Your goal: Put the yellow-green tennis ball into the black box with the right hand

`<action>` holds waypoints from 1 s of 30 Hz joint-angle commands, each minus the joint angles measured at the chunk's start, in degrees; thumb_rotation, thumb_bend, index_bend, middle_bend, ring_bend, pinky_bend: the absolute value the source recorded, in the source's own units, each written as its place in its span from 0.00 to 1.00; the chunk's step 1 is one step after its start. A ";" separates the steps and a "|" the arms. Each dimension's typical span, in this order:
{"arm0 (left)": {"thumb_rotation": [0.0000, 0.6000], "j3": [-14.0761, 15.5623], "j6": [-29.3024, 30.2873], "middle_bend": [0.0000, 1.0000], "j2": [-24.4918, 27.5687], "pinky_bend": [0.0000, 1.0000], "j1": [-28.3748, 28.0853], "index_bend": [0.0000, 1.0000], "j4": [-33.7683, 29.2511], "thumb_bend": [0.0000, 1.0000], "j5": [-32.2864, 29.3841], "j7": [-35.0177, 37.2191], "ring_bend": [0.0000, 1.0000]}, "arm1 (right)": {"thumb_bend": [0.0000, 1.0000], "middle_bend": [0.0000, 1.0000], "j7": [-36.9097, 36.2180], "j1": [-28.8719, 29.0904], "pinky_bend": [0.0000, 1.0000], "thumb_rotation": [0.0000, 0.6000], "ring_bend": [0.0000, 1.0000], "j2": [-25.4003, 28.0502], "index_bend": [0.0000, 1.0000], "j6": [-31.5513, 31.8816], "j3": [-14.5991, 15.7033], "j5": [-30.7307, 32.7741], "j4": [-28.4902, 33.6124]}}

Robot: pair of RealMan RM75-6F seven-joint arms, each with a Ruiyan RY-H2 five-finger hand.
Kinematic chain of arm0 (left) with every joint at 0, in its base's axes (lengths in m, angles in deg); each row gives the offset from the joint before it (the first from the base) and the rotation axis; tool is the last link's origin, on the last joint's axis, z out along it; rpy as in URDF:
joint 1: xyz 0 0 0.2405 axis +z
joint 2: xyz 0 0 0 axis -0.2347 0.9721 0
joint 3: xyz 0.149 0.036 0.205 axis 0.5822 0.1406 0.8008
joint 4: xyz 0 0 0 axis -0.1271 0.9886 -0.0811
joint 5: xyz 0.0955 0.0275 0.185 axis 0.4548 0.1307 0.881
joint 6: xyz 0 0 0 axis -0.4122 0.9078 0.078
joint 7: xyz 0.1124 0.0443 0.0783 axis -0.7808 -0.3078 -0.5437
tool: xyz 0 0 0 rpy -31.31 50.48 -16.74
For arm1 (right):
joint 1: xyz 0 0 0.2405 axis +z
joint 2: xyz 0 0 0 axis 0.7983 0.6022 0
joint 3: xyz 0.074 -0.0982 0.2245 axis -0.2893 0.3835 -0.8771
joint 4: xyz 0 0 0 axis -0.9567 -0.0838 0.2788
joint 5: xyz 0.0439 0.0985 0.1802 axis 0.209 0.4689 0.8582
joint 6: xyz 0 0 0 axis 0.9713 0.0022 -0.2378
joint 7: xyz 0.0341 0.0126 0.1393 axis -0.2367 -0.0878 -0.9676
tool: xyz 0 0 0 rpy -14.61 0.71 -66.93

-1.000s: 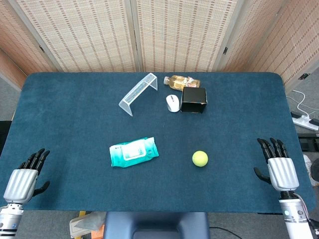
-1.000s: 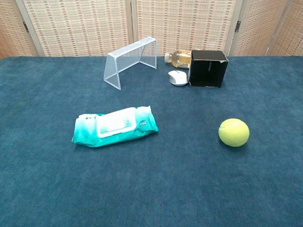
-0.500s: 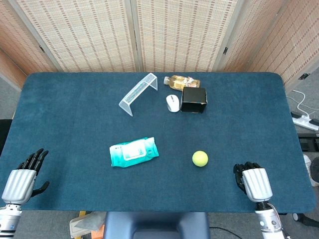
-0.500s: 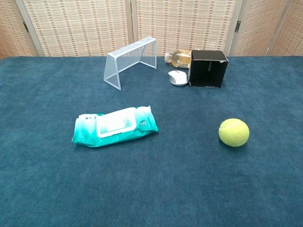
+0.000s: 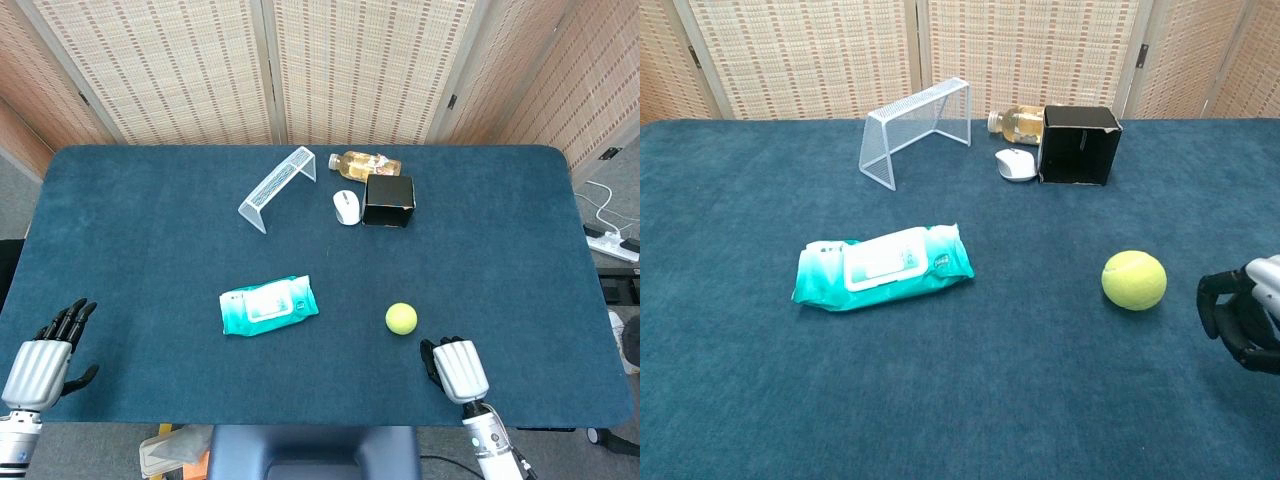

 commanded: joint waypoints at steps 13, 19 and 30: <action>1.00 -0.07 -0.23 0.17 0.08 0.36 -0.07 0.08 -0.06 0.27 -0.22 0.02 0.15 | 0.71 0.90 -10.80 5.44 0.70 1.00 0.69 -7.17 0.83 -3.69 -1.44 -0.72 -13.19; 1.00 0.05 -0.32 0.17 0.02 0.36 -0.12 0.08 -0.08 0.27 -0.03 -0.27 0.15 | 0.71 0.90 -14.10 7.85 0.70 1.00 0.69 -9.20 0.83 -5.37 -3.34 0.42 -18.83; 1.00 0.04 -0.41 0.17 0.05 0.36 -0.14 0.08 -0.07 0.27 -0.10 -0.09 0.15 | 0.70 0.90 -19.53 11.99 0.70 1.00 0.69 -13.05 0.83 -8.38 -5.58 2.61 -29.59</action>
